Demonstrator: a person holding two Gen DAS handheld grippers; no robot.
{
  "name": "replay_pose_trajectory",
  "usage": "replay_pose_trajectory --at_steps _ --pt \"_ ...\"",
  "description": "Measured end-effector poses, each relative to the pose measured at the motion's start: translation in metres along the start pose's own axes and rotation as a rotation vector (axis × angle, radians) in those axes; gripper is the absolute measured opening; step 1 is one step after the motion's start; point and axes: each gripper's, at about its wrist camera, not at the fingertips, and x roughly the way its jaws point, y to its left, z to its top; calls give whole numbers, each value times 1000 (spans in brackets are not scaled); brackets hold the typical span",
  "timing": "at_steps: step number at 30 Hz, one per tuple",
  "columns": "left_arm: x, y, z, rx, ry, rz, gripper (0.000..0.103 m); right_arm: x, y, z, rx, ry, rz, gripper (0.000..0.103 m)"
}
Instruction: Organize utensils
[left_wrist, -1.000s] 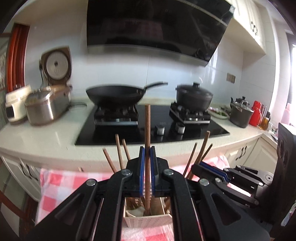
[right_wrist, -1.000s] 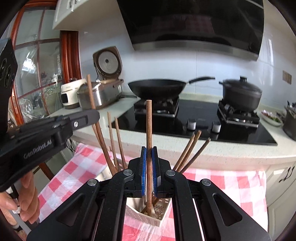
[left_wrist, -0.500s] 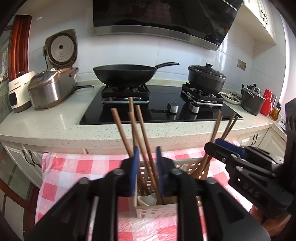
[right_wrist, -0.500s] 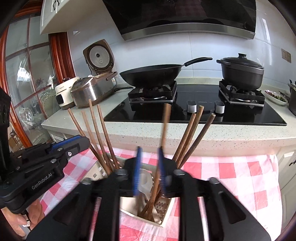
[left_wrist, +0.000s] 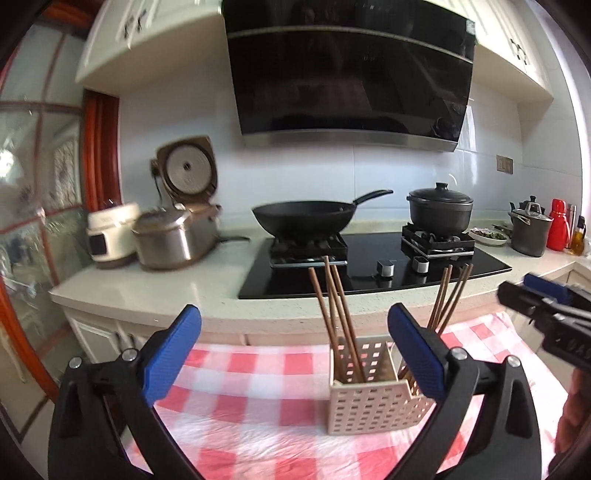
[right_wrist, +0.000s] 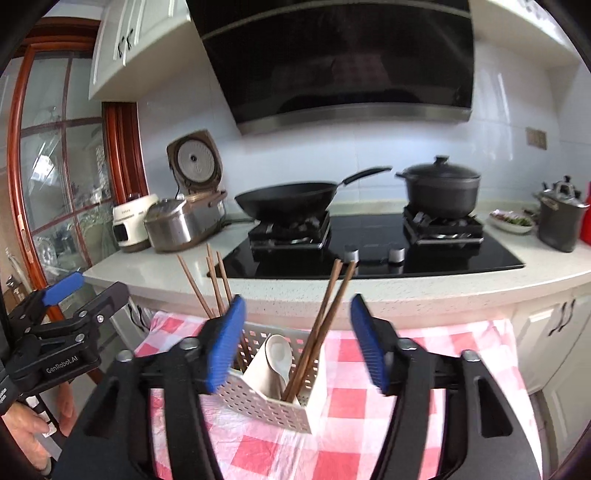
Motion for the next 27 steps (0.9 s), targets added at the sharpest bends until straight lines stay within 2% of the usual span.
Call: replay_pose_trajectory --at_steps 2,5,9,12,16,27 --pt "-20 0 -6 2 -28 11 98 -18 1 -5 2 -30 -22 66" --pt "-44 1 -15 -14 -64 24 98 -42 1 -14 40 -59 -10 75" --pt "-64 0 -25 -29 -75 -7 98 -64 0 -26 74 -84 -1 83" --pt "-74 1 -33 -37 -77 -21 98 -71 0 -33 65 -88 -33 83" --pt "-80 1 -44 -34 -59 -58 98 -69 9 -41 -13 -65 -79 85" --pt "-77 -3 -50 -17 -5 -73 98 -67 19 -51 -87 -32 -65 85"
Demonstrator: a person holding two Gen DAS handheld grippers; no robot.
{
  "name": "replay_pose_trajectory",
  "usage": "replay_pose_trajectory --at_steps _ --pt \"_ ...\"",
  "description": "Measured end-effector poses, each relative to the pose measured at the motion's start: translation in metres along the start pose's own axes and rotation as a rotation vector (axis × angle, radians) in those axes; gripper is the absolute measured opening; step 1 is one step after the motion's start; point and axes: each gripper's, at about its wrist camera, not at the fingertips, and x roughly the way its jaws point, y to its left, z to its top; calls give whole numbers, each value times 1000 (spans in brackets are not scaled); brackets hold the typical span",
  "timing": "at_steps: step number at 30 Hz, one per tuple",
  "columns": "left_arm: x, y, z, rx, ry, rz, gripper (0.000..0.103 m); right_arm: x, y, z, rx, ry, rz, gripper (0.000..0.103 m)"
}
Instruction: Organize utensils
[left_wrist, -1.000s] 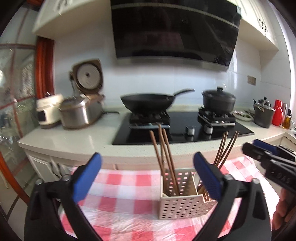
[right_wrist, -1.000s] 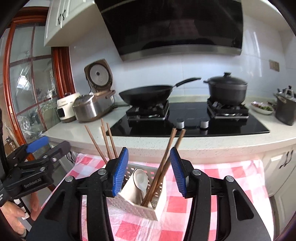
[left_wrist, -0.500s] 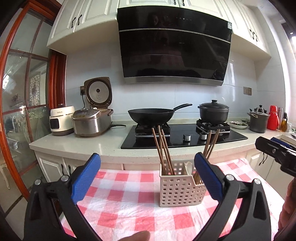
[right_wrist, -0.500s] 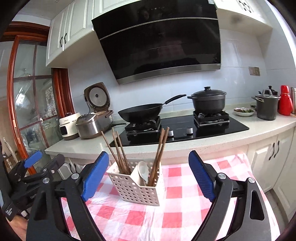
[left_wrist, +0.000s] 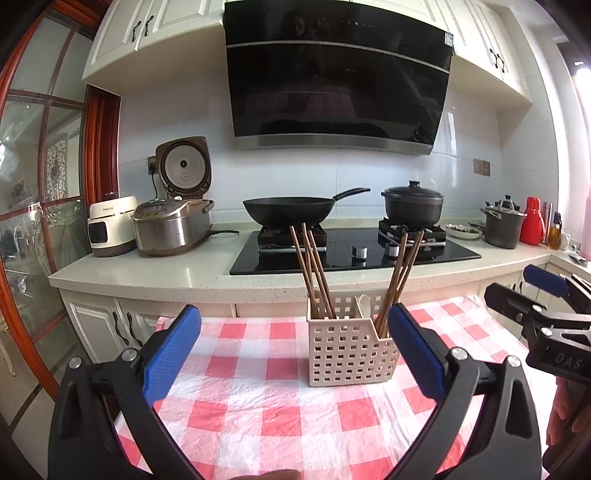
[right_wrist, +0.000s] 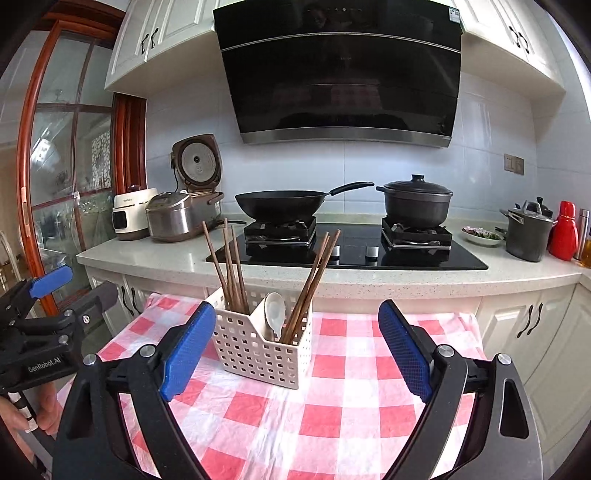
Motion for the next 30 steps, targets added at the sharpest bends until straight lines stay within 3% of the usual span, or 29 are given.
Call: replay_pose_trajectory --at_steps 30 --pt "-1 7 -7 -42 38 -78 98 4 5 -5 7 32 52 85"
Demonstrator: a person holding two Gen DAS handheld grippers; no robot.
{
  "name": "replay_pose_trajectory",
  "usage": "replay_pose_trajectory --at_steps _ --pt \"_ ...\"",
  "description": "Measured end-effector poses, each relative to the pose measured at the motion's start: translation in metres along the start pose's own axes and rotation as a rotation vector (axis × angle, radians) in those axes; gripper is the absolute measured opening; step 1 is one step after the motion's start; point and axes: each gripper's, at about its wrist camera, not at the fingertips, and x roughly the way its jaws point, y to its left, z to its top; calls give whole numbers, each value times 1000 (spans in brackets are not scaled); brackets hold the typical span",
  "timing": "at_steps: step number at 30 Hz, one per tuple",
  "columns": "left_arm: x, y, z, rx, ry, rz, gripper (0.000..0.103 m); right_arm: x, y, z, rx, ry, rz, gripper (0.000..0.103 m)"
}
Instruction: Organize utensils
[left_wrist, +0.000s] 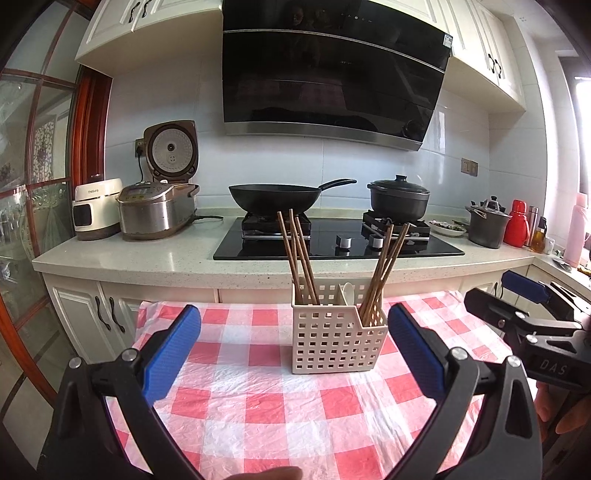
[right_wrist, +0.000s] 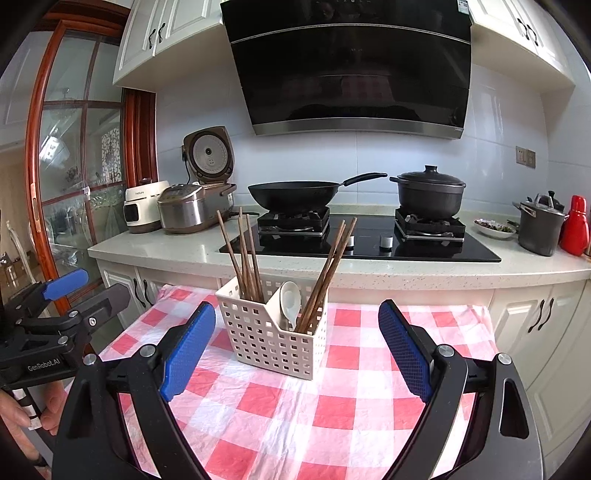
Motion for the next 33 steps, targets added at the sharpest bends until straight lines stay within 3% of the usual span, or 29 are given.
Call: replay_pose_trajectory --at_steps 33 --pt "-3 -1 0 -9 -2 -2 98 -6 0 0 2 -14 -2 85"
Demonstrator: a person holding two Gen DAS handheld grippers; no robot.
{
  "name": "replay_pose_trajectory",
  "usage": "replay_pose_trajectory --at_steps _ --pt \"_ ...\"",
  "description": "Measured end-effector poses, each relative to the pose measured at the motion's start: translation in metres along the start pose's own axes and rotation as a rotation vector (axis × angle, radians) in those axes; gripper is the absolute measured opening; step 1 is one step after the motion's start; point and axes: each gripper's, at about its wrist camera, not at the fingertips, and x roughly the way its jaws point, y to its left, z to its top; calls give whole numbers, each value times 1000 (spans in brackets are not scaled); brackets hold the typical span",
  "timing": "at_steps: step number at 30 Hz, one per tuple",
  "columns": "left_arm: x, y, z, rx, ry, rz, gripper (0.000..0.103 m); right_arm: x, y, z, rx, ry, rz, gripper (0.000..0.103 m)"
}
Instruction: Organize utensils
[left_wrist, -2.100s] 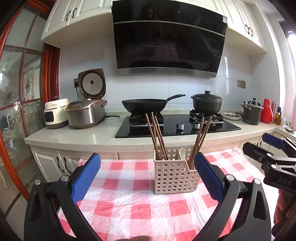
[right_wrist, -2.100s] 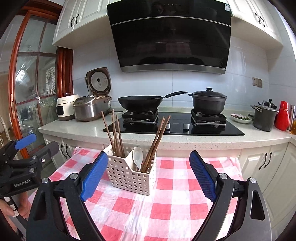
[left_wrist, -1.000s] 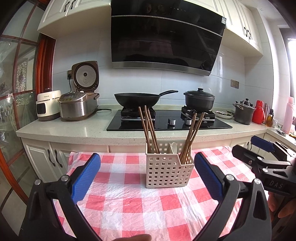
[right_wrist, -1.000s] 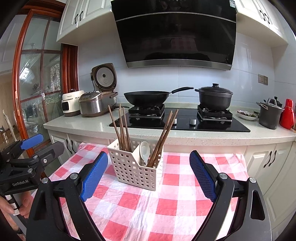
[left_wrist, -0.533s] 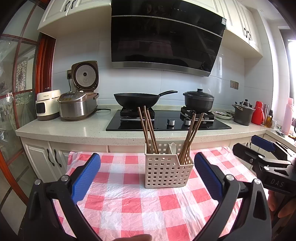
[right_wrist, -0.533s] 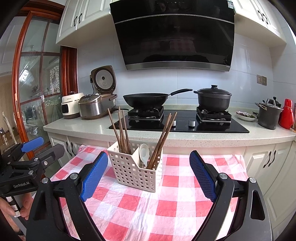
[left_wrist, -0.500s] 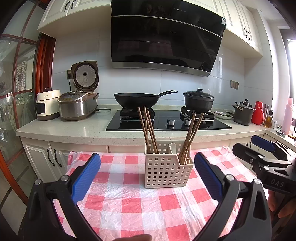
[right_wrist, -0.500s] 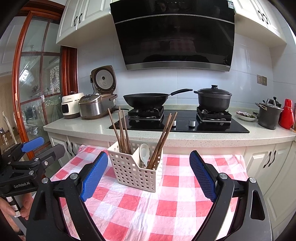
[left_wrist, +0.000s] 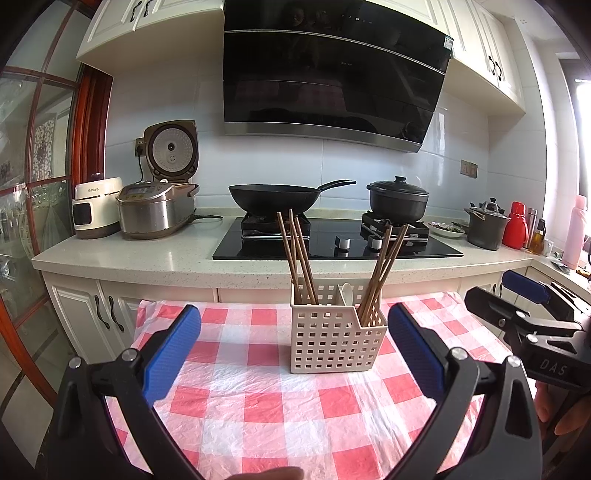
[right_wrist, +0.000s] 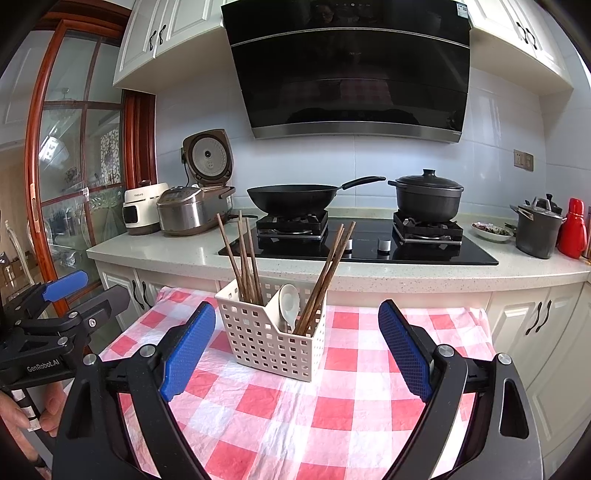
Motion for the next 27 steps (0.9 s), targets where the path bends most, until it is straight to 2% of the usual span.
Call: replay_pose_trajectory --at_steps 27 --pt "3 1 -1 4 10 2 98 -2 0 -1 2 0 1 85"
